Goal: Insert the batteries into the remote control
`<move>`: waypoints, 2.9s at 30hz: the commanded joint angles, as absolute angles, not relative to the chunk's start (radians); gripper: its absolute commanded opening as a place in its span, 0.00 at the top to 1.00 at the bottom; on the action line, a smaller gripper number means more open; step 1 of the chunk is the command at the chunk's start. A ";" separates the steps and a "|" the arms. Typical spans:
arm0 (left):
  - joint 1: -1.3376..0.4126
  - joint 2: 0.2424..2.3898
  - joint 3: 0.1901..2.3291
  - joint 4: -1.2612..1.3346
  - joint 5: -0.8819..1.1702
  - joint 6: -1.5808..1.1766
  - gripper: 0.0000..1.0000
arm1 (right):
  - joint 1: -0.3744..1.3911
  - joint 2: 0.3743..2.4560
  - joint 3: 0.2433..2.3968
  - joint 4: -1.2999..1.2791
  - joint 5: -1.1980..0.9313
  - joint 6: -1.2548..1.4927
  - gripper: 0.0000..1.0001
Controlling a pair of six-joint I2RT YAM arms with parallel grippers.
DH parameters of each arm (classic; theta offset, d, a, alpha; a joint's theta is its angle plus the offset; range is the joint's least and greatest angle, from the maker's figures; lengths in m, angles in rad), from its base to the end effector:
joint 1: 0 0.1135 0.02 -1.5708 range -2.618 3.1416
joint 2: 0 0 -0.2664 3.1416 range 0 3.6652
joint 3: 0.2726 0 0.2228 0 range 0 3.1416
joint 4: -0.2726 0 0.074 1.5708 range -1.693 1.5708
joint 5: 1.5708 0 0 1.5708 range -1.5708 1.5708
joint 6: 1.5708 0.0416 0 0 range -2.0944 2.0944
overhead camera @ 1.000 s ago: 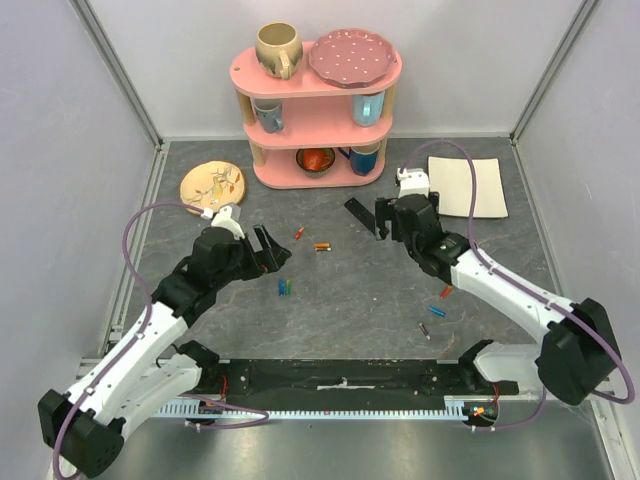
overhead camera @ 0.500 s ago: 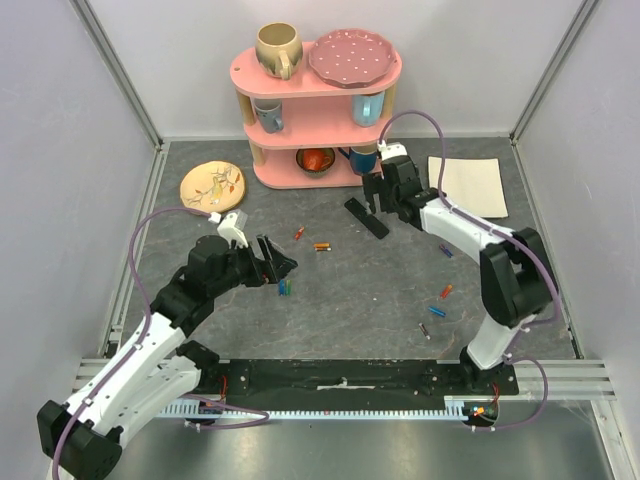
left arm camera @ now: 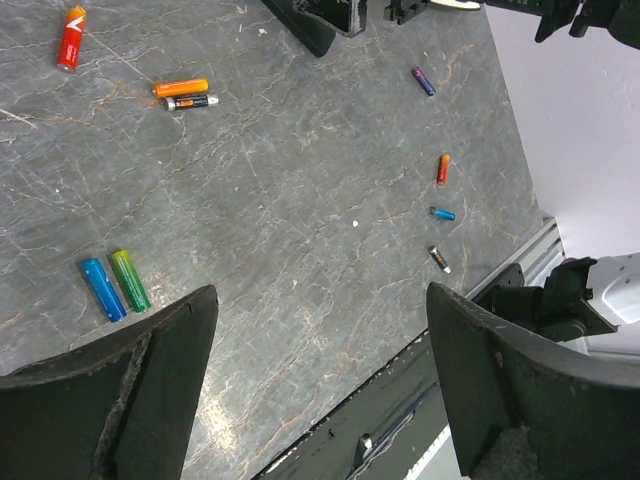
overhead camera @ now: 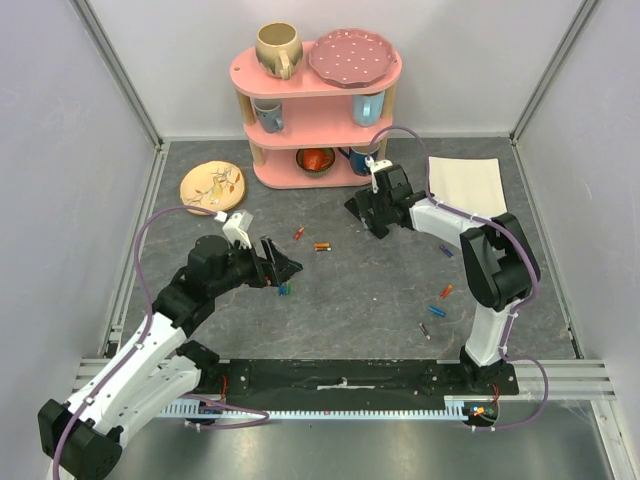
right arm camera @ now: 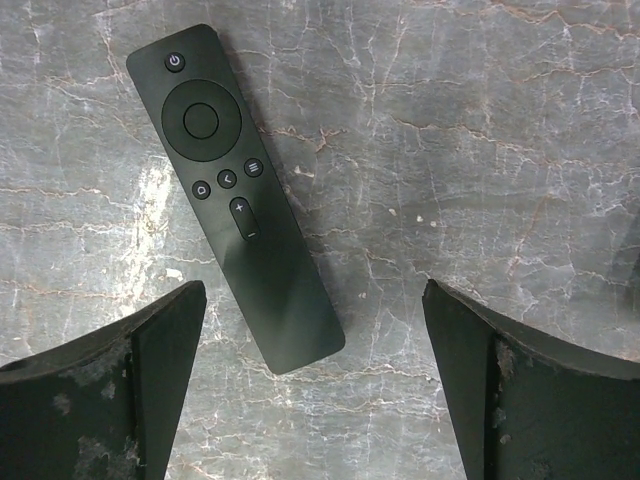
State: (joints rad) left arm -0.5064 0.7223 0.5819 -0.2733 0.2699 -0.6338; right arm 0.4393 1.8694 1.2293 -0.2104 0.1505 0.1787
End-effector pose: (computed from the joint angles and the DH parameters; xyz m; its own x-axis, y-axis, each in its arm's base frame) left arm 0.1218 -0.0802 0.2731 -0.6865 -0.2719 -0.6743 0.3405 0.6992 -0.6286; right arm 0.3486 0.1569 0.2015 -0.7282 -0.1480 -0.6691 -0.2048 0.9788 0.0063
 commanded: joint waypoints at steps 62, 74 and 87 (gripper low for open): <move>-0.509 0.609 0.511 -0.314 0.029 -0.764 0.16 | 0.952 1.618 0.906 -0.409 0.586 1.253 1.00; -0.509 0.589 0.488 -0.319 0.034 -0.762 0.17 | 1.049 1.697 0.931 -0.446 0.560 1.287 0.81; -0.509 0.679 0.517 -0.313 0.067 -0.738 0.01 | 1.051 1.463 0.943 -0.500 0.644 1.135 0.25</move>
